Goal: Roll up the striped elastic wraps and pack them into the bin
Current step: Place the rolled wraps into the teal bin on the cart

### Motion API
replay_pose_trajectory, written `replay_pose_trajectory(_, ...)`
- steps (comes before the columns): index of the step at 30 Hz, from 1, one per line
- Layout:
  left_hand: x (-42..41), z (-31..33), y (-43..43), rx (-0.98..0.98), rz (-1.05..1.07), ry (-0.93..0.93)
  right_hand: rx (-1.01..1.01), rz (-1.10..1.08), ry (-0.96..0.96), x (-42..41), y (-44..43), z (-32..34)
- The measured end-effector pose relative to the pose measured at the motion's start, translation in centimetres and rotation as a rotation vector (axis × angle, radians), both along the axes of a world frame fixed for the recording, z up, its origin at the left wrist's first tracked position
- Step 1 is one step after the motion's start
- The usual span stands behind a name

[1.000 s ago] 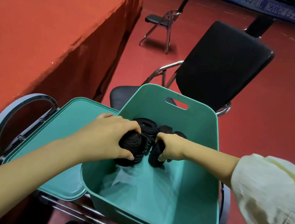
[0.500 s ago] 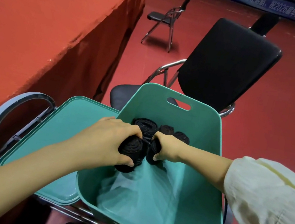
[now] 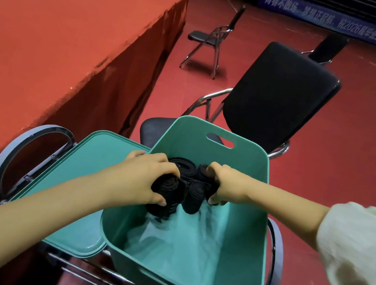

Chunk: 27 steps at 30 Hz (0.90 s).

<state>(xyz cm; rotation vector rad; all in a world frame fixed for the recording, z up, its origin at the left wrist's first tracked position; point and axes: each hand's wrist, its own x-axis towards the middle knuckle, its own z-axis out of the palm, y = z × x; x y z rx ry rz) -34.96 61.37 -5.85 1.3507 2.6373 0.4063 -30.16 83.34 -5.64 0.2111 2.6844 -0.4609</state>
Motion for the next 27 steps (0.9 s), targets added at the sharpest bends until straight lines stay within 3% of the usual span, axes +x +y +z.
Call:
replay_pose_trajectory(4, 0.8, 1.4, 1.6, 0.018, 0.006, 0.112, -0.266, -0.009, 0.045, 2.6, 0.0, 2.4)
replay_pose_trajectory(9, 2.6, 2.9, 4.6, 0.215, -0.09, -0.012, -0.515, -0.056, 0.122, 5.9, -0.4, 4.4)
replay_pose_trajectory(21, 5.1, 1.9, 6.2, 0.354, -0.092, -0.17, -0.585, -0.077, 0.214, 8.4, 0.5, 4.9)
replay_pose_trajectory(27, 4.7, 1.4, 5.6, 0.473, -0.086, -0.226, -0.409, -0.068, 0.238, 7.7, 0.8, 5.2)
